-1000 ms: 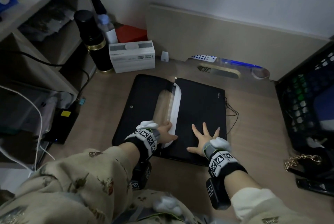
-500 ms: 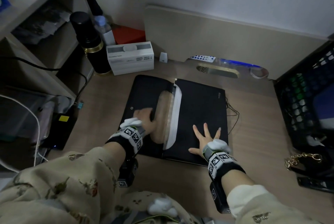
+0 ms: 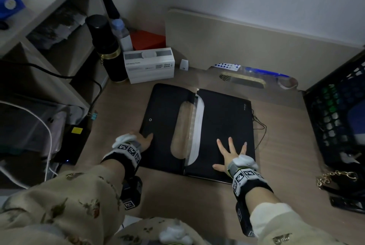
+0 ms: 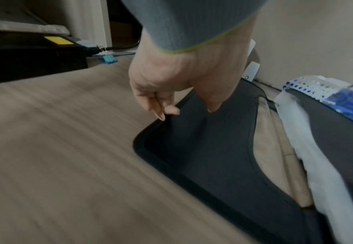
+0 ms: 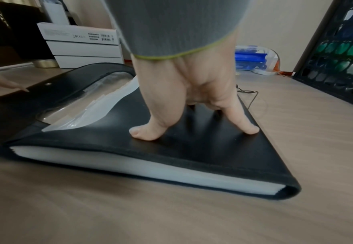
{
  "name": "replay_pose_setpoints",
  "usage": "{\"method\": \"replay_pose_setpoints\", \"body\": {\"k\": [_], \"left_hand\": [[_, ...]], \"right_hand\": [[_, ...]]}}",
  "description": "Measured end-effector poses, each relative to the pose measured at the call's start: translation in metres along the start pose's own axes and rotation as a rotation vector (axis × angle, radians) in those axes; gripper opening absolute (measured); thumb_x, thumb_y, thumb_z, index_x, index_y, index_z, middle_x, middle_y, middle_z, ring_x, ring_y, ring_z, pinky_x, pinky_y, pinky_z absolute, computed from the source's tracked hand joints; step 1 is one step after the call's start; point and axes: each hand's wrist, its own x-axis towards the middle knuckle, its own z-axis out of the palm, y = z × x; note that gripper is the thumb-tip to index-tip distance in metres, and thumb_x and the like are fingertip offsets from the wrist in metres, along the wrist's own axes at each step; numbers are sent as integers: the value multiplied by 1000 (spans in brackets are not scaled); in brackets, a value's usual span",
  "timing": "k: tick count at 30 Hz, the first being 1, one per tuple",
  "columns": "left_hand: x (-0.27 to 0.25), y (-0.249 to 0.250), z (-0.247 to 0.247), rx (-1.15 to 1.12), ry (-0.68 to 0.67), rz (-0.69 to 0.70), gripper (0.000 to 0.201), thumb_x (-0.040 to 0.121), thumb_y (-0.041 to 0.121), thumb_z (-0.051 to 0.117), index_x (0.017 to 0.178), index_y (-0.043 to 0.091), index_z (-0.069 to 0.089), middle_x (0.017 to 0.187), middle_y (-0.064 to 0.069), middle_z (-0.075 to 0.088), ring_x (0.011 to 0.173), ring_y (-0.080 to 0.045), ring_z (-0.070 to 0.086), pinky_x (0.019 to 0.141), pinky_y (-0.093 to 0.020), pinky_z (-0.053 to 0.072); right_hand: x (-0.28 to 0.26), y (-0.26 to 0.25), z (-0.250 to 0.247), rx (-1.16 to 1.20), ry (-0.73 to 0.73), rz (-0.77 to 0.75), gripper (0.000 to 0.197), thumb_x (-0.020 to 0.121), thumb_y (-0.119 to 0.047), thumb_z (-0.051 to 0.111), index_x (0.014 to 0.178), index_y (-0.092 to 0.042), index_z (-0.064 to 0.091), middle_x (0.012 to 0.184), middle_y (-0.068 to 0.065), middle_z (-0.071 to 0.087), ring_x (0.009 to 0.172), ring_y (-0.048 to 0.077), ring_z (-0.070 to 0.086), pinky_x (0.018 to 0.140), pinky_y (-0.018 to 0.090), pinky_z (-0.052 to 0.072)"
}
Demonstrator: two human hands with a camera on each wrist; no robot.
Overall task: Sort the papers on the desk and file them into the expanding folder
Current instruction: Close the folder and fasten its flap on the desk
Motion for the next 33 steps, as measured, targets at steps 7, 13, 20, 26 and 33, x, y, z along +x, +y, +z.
{"method": "replay_pose_setpoints", "body": {"k": [7,13,20,26,33], "left_hand": [[0,-2,-6,-124,-1,-16,84,88,68,45,132,-4,50,132,-19,55,120,-33,52,98,-36,37],[-11,1,-2,-241,112,98,84,82,69,53,135,4,47,138,-19,49,124,-36,48,106,-45,38],[-47,10,-15,-442,102,265,63,88,57,57,130,12,46,125,-5,56,115,-29,55,88,-31,42],[-71,20,-28,-712,-51,427,33,87,47,65,108,21,68,99,4,72,94,-16,69,83,-30,56],[-107,59,-22,-593,-304,604,66,75,70,56,123,25,65,122,9,65,115,-6,58,101,-31,48]], "right_hand": [[-1,0,0,2,-8,-2,95,81,-65,52,145,-45,-15,157,-3,-23,135,53,-24,112,62,9],[-1,2,2,-7,23,-23,96,80,-68,51,147,-43,-13,157,1,-21,134,56,-22,113,62,3],[-1,-1,3,19,41,-20,97,77,-71,51,145,-47,-14,157,-4,-20,135,55,-21,109,69,13],[-5,5,6,-5,116,-63,98,74,-74,51,146,-45,-9,158,-2,-16,135,58,-17,110,66,9],[9,9,11,-90,132,-118,99,71,-81,43,146,-43,-11,159,6,-14,142,48,-7,110,69,-3]]}}
